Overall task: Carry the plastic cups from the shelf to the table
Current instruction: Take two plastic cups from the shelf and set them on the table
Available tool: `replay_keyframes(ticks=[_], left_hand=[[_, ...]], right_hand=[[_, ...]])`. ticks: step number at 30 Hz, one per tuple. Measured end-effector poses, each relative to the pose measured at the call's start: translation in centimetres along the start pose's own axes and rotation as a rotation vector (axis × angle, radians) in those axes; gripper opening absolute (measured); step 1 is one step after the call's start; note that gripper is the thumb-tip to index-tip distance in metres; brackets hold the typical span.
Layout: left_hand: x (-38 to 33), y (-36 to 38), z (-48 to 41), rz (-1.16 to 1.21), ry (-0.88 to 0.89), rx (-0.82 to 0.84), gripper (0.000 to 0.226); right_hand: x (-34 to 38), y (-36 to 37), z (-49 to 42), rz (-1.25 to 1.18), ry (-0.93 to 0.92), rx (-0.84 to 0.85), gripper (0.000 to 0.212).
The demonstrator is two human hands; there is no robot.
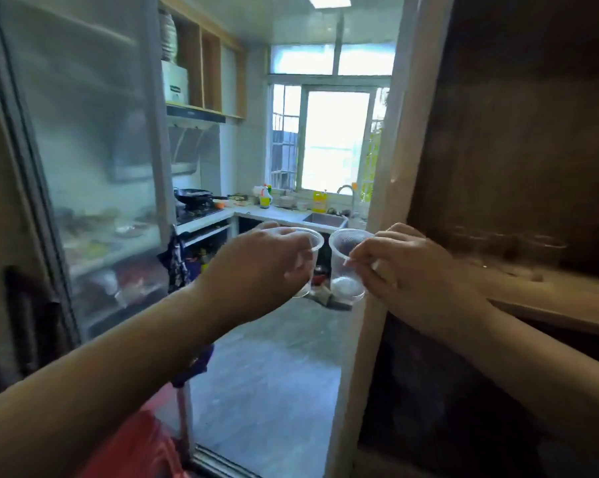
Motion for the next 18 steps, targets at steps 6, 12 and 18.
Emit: replay_keyframes(ticks=[6,12,18], left_hand=[[8.8,-8.7,11.2,-0.169,-0.262,0.033,0.011],[15.7,-18.8,26.1,-0.318,-0.523,0.058,0.01],[20.5,-29.3,41.2,-0.414,-0.8,0.125,0.012]], right_hand=[[11.9,7.7,-7.4,-0.177,-0.22,0.034,0.007],[28.5,16.0,-12.8,-0.374,-0.44,0.077,0.006],[45.5,22.7,-15.2,-0.567,-0.576,0.086,0.007]])
Point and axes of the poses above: each hand's wrist, its own z-axis away from the middle knuckle, its own y-axis out of the palm, x = y × z, the point moved 6 cm from there along -z, towards the middle knuckle, and after that the axes turned 5 degrees about x, right-handed, at the moved point
